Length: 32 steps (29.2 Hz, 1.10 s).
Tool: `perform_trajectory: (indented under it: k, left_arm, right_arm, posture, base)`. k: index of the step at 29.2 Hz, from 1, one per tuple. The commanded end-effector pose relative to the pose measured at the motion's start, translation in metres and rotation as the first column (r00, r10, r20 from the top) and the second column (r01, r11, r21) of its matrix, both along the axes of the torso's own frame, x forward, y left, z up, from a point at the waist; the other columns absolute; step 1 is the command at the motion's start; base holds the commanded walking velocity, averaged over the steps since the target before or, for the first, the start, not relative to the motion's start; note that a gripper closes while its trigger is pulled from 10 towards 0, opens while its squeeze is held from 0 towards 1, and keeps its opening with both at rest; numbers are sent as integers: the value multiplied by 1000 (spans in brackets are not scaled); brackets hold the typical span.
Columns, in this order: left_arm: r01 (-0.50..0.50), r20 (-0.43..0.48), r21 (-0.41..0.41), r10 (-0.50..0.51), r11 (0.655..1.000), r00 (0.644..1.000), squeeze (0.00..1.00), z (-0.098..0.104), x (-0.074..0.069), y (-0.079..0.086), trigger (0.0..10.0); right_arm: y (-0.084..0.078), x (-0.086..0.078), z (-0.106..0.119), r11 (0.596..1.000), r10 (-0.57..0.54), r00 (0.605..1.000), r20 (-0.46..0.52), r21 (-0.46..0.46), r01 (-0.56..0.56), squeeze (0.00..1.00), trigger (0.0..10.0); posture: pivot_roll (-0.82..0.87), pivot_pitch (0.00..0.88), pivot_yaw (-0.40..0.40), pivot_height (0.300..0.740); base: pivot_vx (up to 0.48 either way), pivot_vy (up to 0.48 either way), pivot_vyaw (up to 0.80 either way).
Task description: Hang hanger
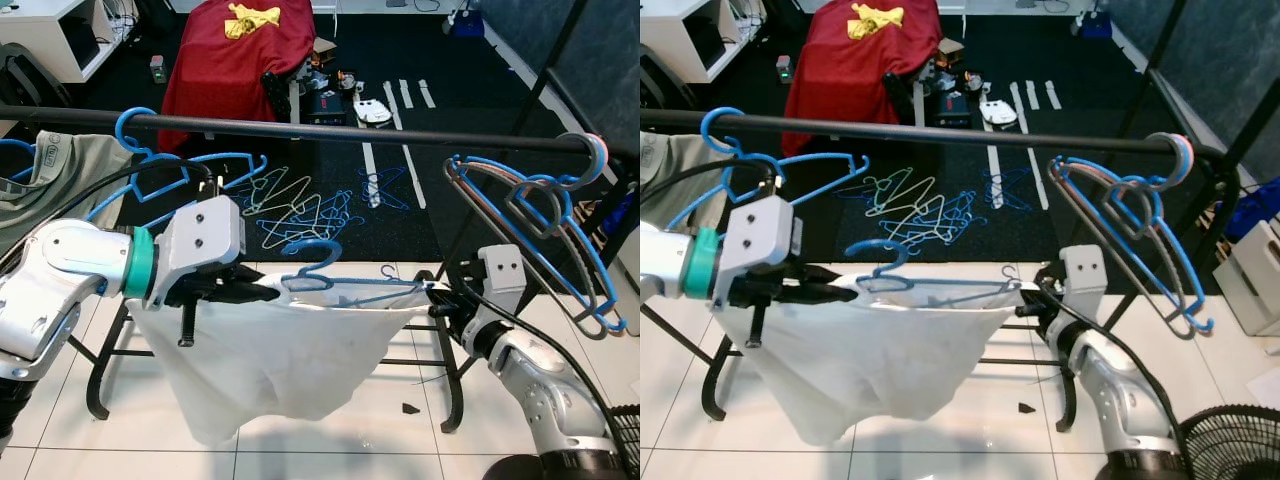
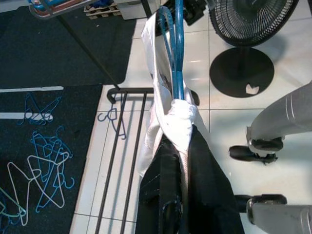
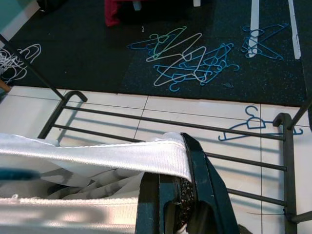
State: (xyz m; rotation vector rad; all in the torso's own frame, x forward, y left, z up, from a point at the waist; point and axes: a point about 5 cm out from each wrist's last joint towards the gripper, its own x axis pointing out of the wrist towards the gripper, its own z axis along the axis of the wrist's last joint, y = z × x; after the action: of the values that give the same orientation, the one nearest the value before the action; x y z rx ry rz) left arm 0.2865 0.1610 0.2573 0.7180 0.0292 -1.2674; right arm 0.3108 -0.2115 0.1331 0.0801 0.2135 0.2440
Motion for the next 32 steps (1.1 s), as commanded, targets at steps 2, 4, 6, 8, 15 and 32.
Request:
perform_trajectory:
  k: [2, 4, 6, 8, 15, 32]
  left_arm:
    - [14, 1, 61, -14, 998, 1000, 0, -4, -1, 5, 10000]
    - [10, 25, 95, -13, 995, 1000, 0, -8, 1, 5, 10000]
    - [-3, 43, 108, -2, 994, 999, 0, -10, 3, 4, 10000]
    - [-18, 54, 113, 12, 993, 998, 0, -12, 5, 3, 10000]
    - [-87, 94, 128, 75, 988, 993, 0, -22, 13, 0, 10000]
    - [-77, 3, 0, 77, 997, 997, 0, -39, 6, -29, 10000]
  right_arm:
    - [-9, -1, -2, 999, -35, 999, -6, -13, 35, 0, 0]
    - [-7, 0, 0, 1000, -27, 1000, 0, -12, 27, 0, 0]
    - [-6, 0, 1, 1000, -21, 1000, 4, -13, 21, 0, 0]
    - [-4, 0, 3, 1000, -14, 1000, 9, -11, 14, 0, 0]
    - [8, -6, 9, 996, 76, 997, 18, -50, -75, 0, 0]
    - [90, -11, 46, 902, 431, 891, 143, -84, -423, 0, 0]
  posture:
    - [-6, 63, 121, 740]
    - [-8, 60, 121, 740]
    - [-10, 60, 121, 740]
    - [-11, 61, 121, 740]
    - [-14, 64, 117, 740]
    - [-15, 65, 126, 740]
  base:
    - [0, 0, 0]
    - [0, 0, 0]
    - [0, 0, 0]
    - [0, 0, 0]
    - [0, 0, 0]
    - [0, 0, 0]
